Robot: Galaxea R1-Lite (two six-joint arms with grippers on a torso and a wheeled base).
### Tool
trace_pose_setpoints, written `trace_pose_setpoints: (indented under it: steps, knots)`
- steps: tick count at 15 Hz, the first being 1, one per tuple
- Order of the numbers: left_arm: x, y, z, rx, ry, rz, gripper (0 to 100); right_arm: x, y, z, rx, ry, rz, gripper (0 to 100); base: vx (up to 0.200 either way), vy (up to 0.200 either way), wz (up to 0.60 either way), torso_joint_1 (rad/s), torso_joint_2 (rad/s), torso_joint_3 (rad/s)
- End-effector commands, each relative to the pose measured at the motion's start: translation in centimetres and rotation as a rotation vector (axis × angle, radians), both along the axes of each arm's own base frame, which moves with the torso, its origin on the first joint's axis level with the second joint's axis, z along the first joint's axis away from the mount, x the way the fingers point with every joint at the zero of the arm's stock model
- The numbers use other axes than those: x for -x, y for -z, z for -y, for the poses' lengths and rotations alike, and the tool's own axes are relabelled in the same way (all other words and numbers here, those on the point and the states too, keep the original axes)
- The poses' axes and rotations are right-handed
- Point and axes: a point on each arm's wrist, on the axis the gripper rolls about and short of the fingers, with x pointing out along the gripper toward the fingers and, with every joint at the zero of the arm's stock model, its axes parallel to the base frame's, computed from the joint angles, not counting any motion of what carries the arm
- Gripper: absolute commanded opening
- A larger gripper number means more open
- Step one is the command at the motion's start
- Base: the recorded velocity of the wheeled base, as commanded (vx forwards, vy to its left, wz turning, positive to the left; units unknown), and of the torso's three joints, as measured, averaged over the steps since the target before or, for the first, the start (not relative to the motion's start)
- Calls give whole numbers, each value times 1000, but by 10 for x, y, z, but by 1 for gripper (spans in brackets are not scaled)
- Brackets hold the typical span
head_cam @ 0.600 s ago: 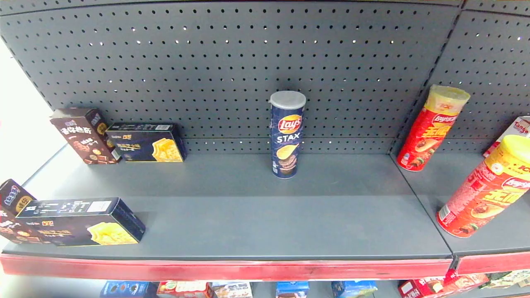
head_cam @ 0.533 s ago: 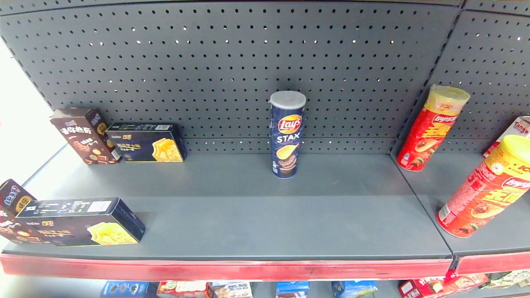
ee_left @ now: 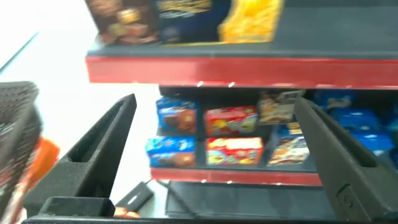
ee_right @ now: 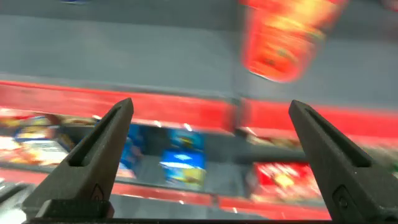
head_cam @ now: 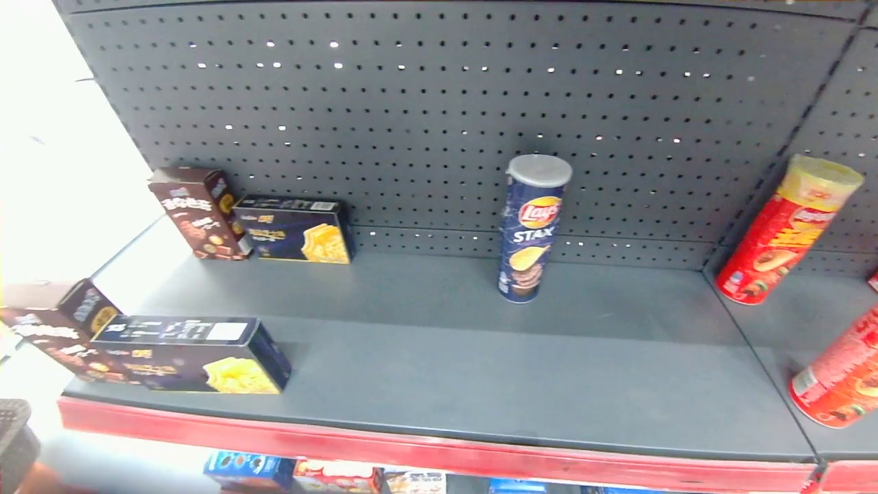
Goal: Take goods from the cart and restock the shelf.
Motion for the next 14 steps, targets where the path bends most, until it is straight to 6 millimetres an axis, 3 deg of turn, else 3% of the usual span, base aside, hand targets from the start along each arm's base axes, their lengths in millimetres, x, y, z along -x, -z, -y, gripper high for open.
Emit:
trace_pose_setpoints:
  steps: [1,8,14]
  knots:
    - [0,0,0,-3,3,1,100,0,0,0,-1,0,-2,100,0,0,600,7,7,2]
    - [0,0,0,-2,2,1,100,0,0,0,-1,1,-2,100,0,0,600,2,2,1]
    - [0,0,0,-6,5,1,100,0,0,0,-7,4,0,100,0,0,0,0,0,0]
